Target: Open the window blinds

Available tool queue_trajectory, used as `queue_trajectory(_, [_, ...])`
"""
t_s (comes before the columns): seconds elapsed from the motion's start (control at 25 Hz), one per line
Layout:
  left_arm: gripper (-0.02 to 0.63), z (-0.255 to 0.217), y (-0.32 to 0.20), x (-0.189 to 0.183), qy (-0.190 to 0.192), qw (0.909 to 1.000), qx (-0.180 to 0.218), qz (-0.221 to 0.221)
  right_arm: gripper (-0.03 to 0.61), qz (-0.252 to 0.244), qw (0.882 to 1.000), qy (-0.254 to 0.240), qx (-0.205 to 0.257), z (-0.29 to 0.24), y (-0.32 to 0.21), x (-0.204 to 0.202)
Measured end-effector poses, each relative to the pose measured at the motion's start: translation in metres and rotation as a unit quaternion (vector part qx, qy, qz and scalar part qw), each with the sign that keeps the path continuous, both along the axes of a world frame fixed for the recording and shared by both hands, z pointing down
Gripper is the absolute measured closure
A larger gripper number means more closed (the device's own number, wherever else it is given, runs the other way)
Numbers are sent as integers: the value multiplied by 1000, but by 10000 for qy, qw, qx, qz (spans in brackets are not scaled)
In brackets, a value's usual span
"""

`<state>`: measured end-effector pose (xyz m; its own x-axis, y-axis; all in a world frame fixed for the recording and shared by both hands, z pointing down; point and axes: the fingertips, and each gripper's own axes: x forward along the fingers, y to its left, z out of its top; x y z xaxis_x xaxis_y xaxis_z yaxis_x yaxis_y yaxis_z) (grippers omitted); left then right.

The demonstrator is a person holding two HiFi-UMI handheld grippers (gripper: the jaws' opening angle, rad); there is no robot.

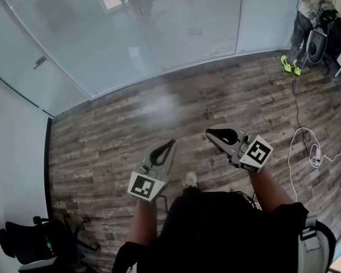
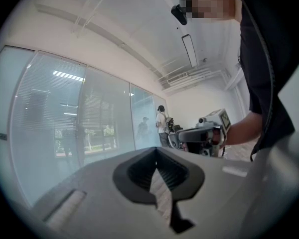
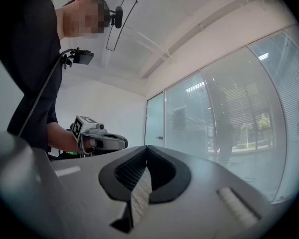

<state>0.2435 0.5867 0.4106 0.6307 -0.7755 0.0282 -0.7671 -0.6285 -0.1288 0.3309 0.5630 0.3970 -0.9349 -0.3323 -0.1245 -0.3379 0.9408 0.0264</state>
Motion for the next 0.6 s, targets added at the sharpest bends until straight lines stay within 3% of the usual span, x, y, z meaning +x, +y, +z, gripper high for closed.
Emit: queue_trajectory(0.6, [609, -3, -4, 6, -103, 9999, 3, -3, 574, 11, 10000, 31, 39, 2, -6, 9])
